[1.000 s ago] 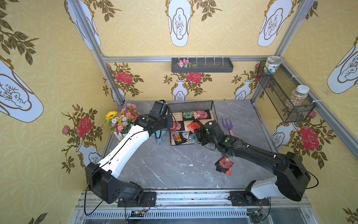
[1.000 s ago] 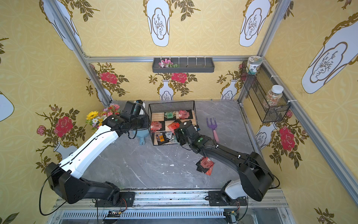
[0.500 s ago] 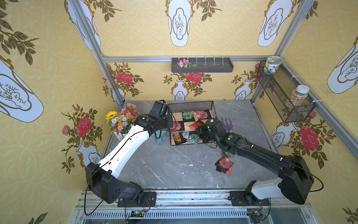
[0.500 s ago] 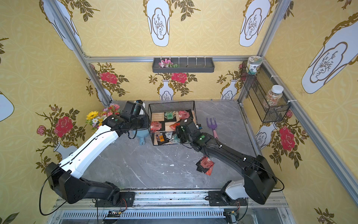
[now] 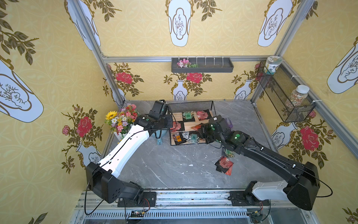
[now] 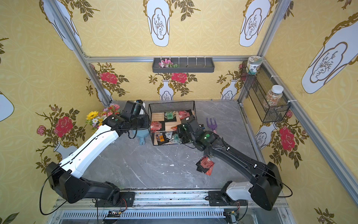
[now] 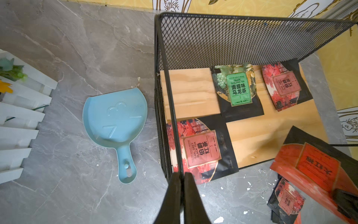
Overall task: Remove the tea bags from the shelf
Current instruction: Pick up the tea bag from the shelf.
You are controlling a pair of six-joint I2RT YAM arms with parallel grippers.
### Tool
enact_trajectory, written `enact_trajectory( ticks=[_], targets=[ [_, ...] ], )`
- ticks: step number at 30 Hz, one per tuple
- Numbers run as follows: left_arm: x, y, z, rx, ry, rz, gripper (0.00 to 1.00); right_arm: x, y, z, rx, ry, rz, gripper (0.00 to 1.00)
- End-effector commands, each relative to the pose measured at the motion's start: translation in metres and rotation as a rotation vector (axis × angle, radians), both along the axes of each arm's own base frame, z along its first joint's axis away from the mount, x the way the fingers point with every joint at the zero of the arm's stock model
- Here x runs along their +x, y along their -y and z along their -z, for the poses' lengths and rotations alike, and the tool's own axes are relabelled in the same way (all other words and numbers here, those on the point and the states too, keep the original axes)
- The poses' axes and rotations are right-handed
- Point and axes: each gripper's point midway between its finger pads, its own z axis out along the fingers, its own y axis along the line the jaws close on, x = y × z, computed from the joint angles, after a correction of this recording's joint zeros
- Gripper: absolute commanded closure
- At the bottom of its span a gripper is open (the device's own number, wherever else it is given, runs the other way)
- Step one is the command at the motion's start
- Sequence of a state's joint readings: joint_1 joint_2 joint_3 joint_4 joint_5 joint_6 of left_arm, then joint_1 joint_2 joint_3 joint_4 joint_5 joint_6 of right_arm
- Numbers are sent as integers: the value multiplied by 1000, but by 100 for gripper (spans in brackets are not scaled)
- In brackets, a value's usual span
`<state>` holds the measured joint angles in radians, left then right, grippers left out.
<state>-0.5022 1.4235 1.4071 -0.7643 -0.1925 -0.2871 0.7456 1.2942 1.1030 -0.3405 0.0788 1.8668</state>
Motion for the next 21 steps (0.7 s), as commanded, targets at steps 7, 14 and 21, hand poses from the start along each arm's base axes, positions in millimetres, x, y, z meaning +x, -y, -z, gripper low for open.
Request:
enact_trajectory(
  ticks=[7,14,21],
  targets=[
    [-1,1,6,33,-19,36,100,-24,6,-21,-94,8,-191,100],
    [-1,1,5,37,-19,37,100,-44,10,-18,-132,35,-438,100],
    [-1,-1,6,43,-24,30,100,-88,59,-4,-369,-16,-581,100]
  ],
)
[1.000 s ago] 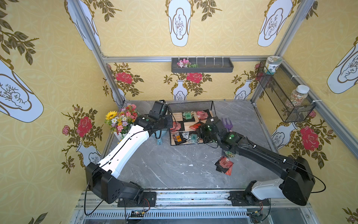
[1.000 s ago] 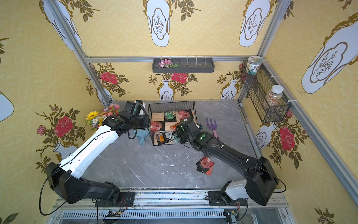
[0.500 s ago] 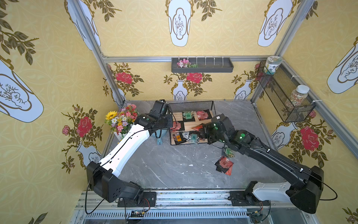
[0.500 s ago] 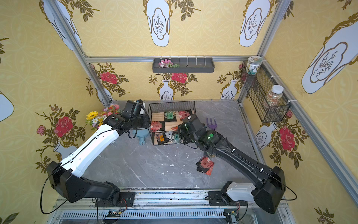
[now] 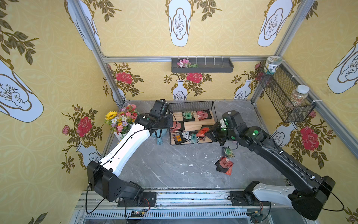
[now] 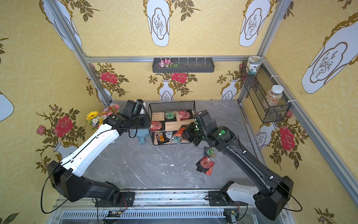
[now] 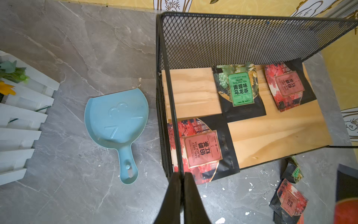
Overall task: Remove the tea bags from the shelf
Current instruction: Pick up the tea bag from the shelf, then place the tea bag at the center of the board.
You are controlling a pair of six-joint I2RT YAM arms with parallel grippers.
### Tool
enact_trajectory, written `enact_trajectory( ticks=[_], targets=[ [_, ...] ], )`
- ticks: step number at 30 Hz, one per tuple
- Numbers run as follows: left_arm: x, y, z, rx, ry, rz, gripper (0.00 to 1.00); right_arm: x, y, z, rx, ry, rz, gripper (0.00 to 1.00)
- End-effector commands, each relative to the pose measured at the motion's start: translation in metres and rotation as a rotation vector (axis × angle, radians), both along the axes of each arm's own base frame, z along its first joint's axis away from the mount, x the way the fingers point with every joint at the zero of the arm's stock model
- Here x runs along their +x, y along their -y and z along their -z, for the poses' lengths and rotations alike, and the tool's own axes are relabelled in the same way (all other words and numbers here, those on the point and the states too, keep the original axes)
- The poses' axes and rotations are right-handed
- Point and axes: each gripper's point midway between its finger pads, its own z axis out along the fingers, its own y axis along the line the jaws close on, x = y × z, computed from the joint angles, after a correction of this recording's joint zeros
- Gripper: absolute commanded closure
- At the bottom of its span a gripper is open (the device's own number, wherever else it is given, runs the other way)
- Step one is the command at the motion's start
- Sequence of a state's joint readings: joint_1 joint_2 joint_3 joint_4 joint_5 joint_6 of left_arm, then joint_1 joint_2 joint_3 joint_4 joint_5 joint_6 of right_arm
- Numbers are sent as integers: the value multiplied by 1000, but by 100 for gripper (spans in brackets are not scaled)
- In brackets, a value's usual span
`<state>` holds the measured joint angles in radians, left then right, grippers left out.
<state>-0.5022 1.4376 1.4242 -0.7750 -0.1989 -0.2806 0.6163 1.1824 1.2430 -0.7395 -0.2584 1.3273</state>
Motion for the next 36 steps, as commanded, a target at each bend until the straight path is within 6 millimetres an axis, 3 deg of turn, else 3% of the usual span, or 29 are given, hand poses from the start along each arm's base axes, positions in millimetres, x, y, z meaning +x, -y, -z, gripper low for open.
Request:
enact_trajectory(
  ticks=[1,5,16,28,36],
  targets=[
    [-4,-2,7,33,-25,27,100,-39,37,34,-193,-58,-94,100],
    [-4,-3,11,43,-35,18,100,-50,63,68,-202,-109,-61,100],
    [-5,-4,11,44,-35,15,100,-43,74,133,-216,-176,-30,100],
    [-2,-2,10,48,-33,22,100,-42,88,167,-245,-206,-66,100],
    [-2,-2,10,47,-34,25,100,-57,109,191,-307,-296,-38,100]
  ],
)
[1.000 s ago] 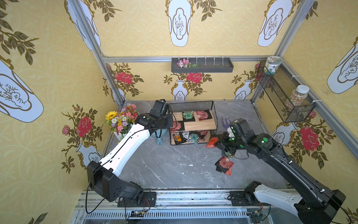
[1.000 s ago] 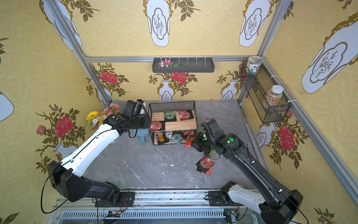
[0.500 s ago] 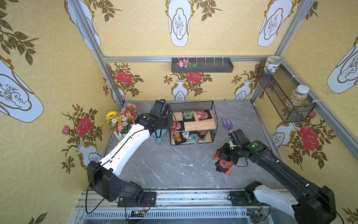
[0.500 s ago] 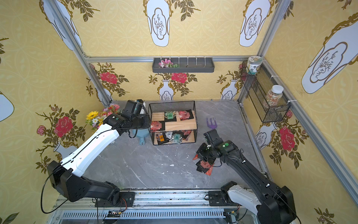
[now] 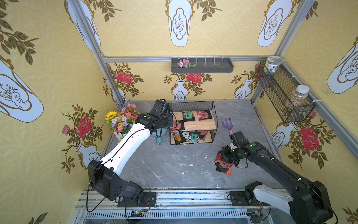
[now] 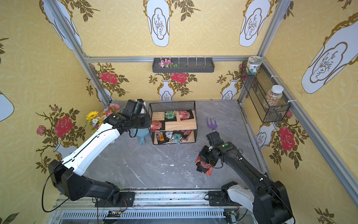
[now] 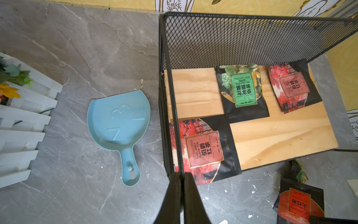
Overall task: Remove the tea bags from the shelf
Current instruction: Place the tea bag at the center of the board.
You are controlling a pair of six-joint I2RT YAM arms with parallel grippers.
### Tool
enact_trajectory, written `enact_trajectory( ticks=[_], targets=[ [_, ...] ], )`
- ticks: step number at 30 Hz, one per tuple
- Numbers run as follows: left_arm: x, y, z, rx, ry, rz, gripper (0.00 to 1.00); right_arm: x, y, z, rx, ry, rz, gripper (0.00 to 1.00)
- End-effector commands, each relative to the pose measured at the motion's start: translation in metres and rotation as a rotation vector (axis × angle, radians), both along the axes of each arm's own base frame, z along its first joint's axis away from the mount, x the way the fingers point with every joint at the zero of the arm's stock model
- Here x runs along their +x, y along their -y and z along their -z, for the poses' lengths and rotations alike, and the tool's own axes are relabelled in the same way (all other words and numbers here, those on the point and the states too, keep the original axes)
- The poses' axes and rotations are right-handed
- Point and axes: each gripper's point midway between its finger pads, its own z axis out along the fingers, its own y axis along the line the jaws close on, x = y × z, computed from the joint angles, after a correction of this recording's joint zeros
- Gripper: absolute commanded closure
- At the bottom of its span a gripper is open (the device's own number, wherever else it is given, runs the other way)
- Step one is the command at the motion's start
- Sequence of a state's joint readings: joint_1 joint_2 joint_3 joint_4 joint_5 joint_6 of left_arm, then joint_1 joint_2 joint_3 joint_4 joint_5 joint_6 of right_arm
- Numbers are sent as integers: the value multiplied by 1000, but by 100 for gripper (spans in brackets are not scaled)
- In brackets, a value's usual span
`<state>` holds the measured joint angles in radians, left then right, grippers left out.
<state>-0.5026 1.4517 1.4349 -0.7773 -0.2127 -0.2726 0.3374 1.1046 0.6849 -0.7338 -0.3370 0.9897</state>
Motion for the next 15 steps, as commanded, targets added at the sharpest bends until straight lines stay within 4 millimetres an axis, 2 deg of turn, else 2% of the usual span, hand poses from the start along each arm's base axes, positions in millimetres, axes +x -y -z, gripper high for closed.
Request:
enact_trajectory(
  ticks=[1,2,5,8,11,15],
  targets=[
    [-6,-2,9,30,-36,27,100,-8,13,7,-66,-34,4,100],
    [-6,-2,9,31,-36,26,100,-11,19,9,-95,-52,11,100],
    [-6,-2,9,30,-35,25,100,-18,30,13,-155,-96,27,83],
    [-6,-1,9,27,-35,27,100,-18,37,10,-191,-98,44,72],
    [-6,-2,8,26,-34,25,100,-15,44,1,-230,-74,60,61],
    [-7,-2,8,24,-36,23,100,-10,53,-16,-268,-25,82,56]
  ],
)
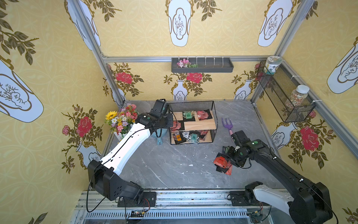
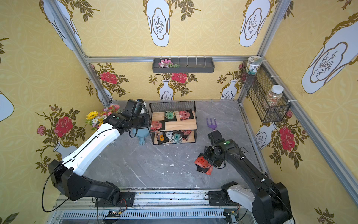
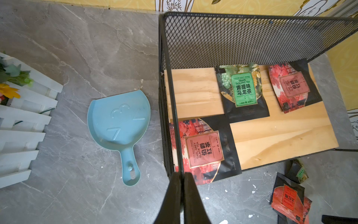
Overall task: Remove the tea bags from the shelf
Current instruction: Place the tea bag at the center of the board.
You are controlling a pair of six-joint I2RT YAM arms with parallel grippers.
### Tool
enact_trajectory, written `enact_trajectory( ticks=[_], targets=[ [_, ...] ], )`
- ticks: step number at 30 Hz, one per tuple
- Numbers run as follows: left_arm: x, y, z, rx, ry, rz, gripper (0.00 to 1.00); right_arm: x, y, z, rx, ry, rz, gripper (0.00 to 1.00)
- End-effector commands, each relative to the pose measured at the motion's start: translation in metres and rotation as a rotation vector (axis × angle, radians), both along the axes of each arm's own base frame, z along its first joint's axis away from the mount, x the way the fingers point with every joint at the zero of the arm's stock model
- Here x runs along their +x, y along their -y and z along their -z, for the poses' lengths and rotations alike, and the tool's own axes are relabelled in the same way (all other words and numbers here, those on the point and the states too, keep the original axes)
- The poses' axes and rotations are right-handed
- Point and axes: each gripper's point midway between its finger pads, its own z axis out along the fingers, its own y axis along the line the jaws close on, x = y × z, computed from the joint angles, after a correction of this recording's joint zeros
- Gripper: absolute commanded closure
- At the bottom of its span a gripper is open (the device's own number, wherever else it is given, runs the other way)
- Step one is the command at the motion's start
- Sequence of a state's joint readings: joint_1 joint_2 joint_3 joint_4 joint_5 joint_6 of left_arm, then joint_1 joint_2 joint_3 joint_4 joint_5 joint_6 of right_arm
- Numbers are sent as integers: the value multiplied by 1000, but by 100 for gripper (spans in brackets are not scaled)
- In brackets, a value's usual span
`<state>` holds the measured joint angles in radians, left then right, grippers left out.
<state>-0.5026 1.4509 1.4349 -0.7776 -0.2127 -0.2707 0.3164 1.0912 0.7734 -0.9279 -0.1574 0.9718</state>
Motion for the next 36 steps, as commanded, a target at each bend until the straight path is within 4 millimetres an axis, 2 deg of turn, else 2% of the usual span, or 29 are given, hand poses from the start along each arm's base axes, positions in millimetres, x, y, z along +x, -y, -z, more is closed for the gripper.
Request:
enact_trajectory(
  ticks=[1,6,9,12,14,17,20,26,30,36],
  targets=[
    [-6,-1,8,22,-36,23,100,-3,17,-10,-83,11,32,55],
    [-6,-1,8,18,-37,20,100,7,18,-38,-123,95,5,52],
    [-6,-1,9,18,-39,18,100,24,4,-71,-191,214,-92,52],
    [-6,-1,9,16,-38,18,100,44,-31,-110,-268,362,-252,48],
    [-6,-1,8,15,-37,17,100,58,-67,-132,-296,453,-392,43],
    [-6,0,8,12,-37,16,100,74,-127,-151,-329,560,-600,35],
    [-6,0,8,10,-37,16,100,94,-175,-157,-321,628,-715,27],
    [-6,-1,7,12,-37,12,100,135,-233,-154,-299,695,-775,20],
    [-7,-1,7,11,-39,14,100,152,-257,-145,-287,714,-794,16],
    [-7,-1,8,10,-43,8,100,168,-277,-129,-291,724,-811,12]
  ],
)
